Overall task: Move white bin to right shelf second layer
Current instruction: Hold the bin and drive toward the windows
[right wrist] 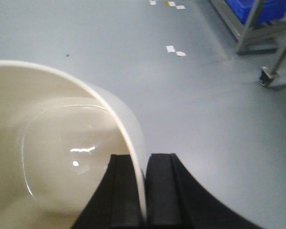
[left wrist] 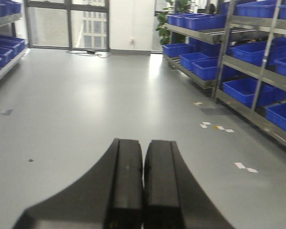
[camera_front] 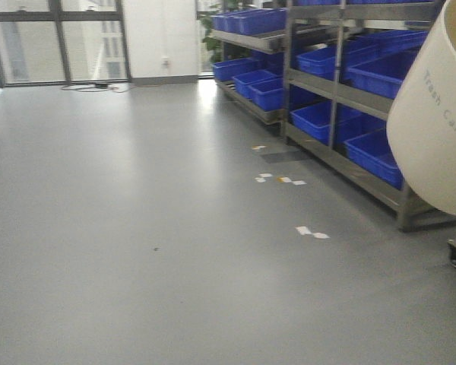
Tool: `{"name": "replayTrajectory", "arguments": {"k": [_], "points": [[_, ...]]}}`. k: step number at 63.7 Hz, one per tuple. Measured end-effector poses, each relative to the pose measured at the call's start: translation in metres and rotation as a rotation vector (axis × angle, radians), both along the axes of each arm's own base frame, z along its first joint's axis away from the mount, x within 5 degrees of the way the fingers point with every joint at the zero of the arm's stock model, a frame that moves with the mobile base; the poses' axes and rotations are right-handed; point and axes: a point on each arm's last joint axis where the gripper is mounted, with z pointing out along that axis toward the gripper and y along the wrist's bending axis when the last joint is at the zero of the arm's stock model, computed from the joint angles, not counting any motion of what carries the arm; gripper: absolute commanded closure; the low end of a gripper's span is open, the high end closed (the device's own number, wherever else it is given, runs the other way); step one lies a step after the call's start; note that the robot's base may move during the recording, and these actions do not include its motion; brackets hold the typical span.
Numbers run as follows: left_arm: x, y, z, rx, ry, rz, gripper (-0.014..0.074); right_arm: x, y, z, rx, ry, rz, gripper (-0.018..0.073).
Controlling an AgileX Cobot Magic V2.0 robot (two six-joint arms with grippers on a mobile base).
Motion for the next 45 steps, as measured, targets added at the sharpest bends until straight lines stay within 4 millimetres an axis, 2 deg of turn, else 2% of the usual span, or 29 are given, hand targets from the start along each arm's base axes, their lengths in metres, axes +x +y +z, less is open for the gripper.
{"name": "replayTrajectory", "arguments": {"k": [45], "points": [[0.0000,0.0000,0.0000,0.000,0.000,0.000,0.0512,0.0000,0.0000,0.0000,0.000,0.000,0.000,0.0505]]}}
